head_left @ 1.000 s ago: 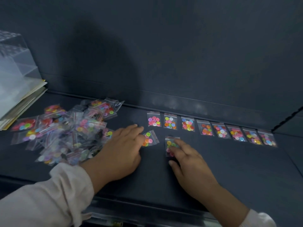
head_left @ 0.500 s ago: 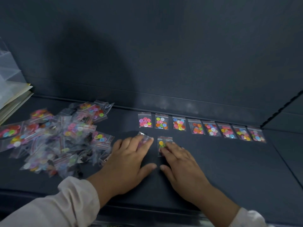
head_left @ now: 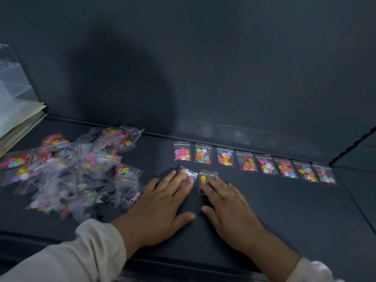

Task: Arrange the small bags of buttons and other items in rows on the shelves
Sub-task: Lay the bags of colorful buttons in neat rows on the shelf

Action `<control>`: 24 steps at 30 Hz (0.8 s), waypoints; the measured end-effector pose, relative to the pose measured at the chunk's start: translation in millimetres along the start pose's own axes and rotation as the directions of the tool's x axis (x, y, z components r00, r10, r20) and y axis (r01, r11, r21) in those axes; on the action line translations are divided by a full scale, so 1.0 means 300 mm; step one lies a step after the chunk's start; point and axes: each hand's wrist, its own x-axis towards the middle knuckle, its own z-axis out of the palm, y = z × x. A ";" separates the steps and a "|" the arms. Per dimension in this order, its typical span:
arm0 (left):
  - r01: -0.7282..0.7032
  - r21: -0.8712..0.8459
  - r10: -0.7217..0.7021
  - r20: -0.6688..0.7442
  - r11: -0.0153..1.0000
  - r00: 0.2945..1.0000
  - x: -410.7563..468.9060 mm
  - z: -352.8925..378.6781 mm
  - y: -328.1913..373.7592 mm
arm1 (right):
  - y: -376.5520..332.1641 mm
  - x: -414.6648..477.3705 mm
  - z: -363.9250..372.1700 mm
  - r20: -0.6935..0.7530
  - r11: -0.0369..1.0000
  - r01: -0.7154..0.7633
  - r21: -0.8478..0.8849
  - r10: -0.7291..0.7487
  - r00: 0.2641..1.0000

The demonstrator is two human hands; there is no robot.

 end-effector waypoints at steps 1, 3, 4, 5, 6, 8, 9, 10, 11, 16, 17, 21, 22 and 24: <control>0.004 -0.006 -0.004 -0.028 1.000 1.000 0.002 0.002 0.003 | 0.002 0.001 -0.002 -0.001 1.000 -0.001 0.002 0.001 1.000; 0.001 0.009 -0.001 -0.048 1.000 0.999 0.007 0.010 0.002 | 0.006 0.005 -0.003 0.008 1.000 0.003 0.006 -0.004 1.000; -0.002 0.020 0.003 -0.036 1.000 0.999 0.011 0.012 0.001 | 0.008 0.006 -0.003 0.016 1.000 0.007 0.007 -0.007 1.000; 0.001 0.029 -0.001 -0.018 1.000 1.000 0.016 0.013 0.002 | 0.009 0.010 -0.004 0.024 1.000 0.010 0.005 -0.010 1.000; 0.014 0.037 -0.014 0.008 0.999 1.000 0.023 0.014 0.003 | 0.011 0.015 -0.004 0.029 1.000 0.011 0.003 -0.011 1.000; 0.034 0.055 -0.036 0.032 0.998 0.999 0.042 0.007 0.011 | 0.015 0.029 -0.006 0.034 1.000 0.013 0.001 -0.013 0.999; 0.046 0.054 -0.048 0.033 0.997 0.998 0.051 0.005 0.017 | 0.017 0.037 -0.006 0.035 1.000 0.015 -0.002 -0.015 0.999; 0.063 0.059 -0.065 0.037 0.996 0.997 0.058 0.005 0.021 | 0.018 0.046 -0.008 0.035 1.000 0.017 -0.005 -0.017 0.999; 0.064 0.077 -0.065 0.019 0.995 0.998 0.065 0.005 0.024 | 0.018 0.053 -0.009 0.036 1.000 0.020 -0.008 -0.019 0.999; 0.110 0.083 -0.109 -0.016 0.990 0.994 0.081 0.021 0.036 | 0.016 0.062 -0.012 0.039 0.999 0.031 0.010 -0.031 0.999; 0.112 0.057 -0.111 -0.022 0.992 0.994 0.081 0.026 0.037 | 0.016 0.061 -0.013 0.035 0.999 0.030 0.017 -0.031 0.999; 0.136 0.081 -0.133 -0.044 0.987 0.990 0.078 0.028 0.028 | 0.014 0.059 -0.016 0.021 0.999 0.025 0.042 -0.025 0.999; 0.139 0.074 -0.136 -0.037 0.988 0.990 0.075 0.027 0.028 | 0.013 0.058 -0.017 0.015 0.999 0.024 0.043 -0.024 1.000; 0.141 0.048 -0.139 -0.036 0.989 0.990 0.069 0.025 0.026 | 0.010 0.057 -0.019 0.005 0.999 0.020 0.045 -0.020 1.000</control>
